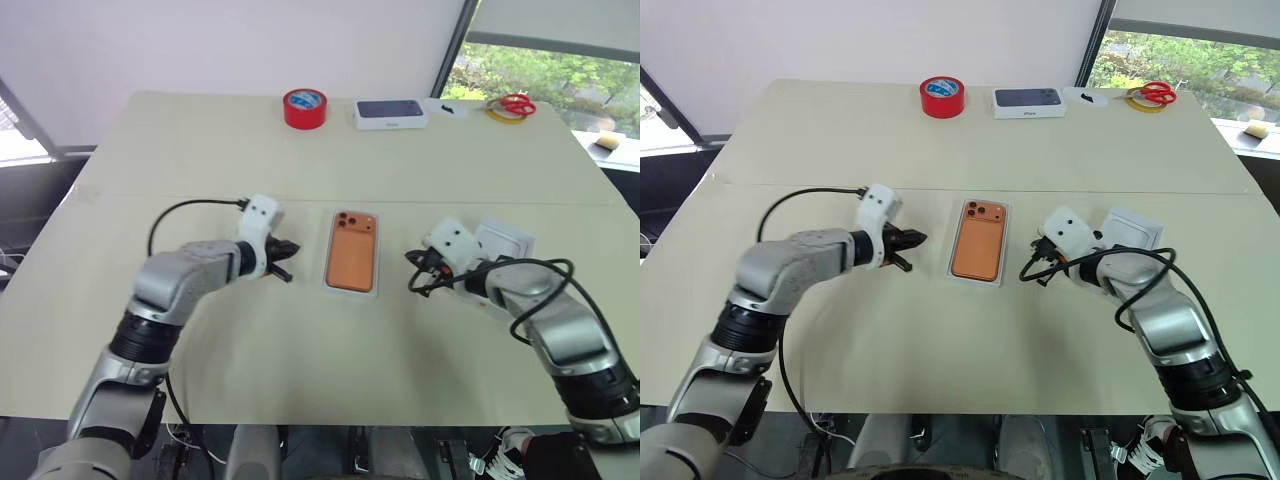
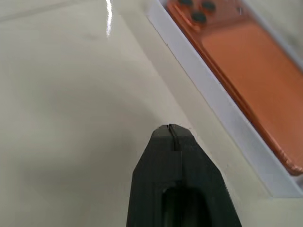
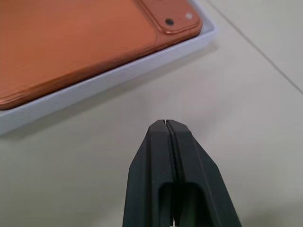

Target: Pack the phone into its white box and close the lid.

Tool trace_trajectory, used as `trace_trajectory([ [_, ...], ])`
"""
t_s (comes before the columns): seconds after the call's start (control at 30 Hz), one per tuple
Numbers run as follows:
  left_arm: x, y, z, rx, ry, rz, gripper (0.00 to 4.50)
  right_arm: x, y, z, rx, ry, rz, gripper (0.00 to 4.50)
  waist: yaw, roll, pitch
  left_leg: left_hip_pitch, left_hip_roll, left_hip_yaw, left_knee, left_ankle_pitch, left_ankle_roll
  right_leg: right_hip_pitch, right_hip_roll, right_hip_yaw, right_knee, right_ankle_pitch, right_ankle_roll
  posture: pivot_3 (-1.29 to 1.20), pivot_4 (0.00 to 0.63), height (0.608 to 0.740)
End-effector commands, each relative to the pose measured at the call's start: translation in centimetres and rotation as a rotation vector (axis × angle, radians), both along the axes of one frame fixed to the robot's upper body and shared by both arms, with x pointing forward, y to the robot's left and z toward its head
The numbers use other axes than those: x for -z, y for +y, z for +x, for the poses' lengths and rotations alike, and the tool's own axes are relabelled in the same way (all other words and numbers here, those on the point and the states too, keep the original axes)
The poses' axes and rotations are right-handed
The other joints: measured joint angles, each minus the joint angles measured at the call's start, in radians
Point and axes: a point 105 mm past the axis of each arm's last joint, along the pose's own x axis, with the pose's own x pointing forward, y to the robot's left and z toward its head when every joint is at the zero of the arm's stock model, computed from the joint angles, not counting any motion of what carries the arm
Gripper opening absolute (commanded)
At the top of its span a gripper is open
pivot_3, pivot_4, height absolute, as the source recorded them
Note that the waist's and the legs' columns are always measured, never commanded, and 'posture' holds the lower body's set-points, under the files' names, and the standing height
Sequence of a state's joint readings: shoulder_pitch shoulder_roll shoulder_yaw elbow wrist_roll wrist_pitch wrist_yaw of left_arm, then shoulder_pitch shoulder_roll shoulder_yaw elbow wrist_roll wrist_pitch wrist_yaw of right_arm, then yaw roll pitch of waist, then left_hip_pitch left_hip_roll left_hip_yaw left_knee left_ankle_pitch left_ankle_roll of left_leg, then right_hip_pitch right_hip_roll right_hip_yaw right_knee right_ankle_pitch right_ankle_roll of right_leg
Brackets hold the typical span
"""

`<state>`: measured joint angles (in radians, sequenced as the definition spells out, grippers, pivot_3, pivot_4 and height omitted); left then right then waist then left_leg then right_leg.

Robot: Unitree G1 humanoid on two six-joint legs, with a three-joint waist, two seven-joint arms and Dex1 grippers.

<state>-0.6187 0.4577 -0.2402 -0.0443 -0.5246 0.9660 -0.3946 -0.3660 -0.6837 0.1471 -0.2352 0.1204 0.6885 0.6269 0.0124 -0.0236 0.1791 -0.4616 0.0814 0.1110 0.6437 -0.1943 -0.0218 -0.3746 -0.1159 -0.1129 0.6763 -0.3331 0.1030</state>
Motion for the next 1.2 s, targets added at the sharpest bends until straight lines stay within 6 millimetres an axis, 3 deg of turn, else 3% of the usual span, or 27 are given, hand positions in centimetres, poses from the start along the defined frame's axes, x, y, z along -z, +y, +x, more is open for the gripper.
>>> trace_trajectory([
  [0.03, -0.7, -1.7, 0.6, 0.051, -0.056, 0.009, 0.1, -0.3, 1.0, 1.0, 0.011, -0.037, -0.025, 0.0, 0.001, 0.0, 0.0, -0.001, 0.0, 0.0, 0.0, 0.0, -0.001, 0.0, 0.0, 0.0, 0.0, 0.0, 0.0, 0.0, 0.15, 0.73],
  [0.2, 0.3, -3.5, 0.6, 0.096, -0.028, 0.019, 0.1, 0.2, 2.7, 1.5, -0.004, -0.018, -0.002, 0.0, 0.001, 0.0, 0.0, 0.0, 0.0, 0.001, 0.001, 0.0, -0.001, 0.0, 0.0, 0.0, 0.0, 0.0, 0.0, 0.0, 0.15, 0.73],
  [0.33, 0.9, -6.3, -0.5, 0.19, -0.001, -0.001, 0.1, 0.4, 3.5, 1.0, -0.031, -0.008, 0.005, 0.0, 0.002, 0.0, 0.0, 0.0, 0.0, 0.001, 0.002, 0.001, -0.001, 0.001, 0.0, 0.0, 0.0, 0.0, 0.0, 0.0, 0.15, 0.73],
  [0.57, 0.8, -11.0, -2.5, 0.343, 0.031, -0.054, 0.1, 0.3, 1.1, -0.9, 0.004, 0.017, -0.03, 0.0, 0.032, 0.001, 0.0, 0.0, -0.001, 0.001, 0.003, -0.002, 0.003, 0.002, -0.001, -0.001, 0.0, 0.0, 0.0, 0.0, 0.15, 0.73],
  [0.8, 0.6, -16.5, -6.2, 0.555, 0.089, -0.107, 0.1, 0.4, -2.4, -4.8, 0.062, 0.079, -0.069, 0.0, 0.043, 0.001, -0.001, -0.001, -0.002, 0.0, 0.004, -0.003, 0.006, 0.004, -0.002, -0.001, -0.003, 0.0, 0.001, 0.0, 0.15, 0.73],
  [1.0, 0.8, -18.1, -8.5, 0.649, 0.139, -0.118, 0.1, 0.9, -4.4, -7.1, 0.121, 0.123, -0.093, 0.0, 0.033, 0.002, -0.001, 0.0, -0.002, -0.002, 0.003, -0.004, 0.007, 0.004, -0.001, -0.001, -0.003, 0.0, 0.001, 0.0, 0.15, 0.73],
  [1.2, 1.2, -17.6, -7.7, 0.611, 0.153, -0.107, 0.1, 1.1, -5.2, -7.5, 0.161, 0.13, -0.093, 0.0, 0.026, 0.004, -0.002, 0.0, -0.002, -0.003, 0.003, -0.004, 0.007, 0.004, -0.001, -0.001, -0.003, 0.0, 0.001, 0.0, 0.15, 0.73],
])
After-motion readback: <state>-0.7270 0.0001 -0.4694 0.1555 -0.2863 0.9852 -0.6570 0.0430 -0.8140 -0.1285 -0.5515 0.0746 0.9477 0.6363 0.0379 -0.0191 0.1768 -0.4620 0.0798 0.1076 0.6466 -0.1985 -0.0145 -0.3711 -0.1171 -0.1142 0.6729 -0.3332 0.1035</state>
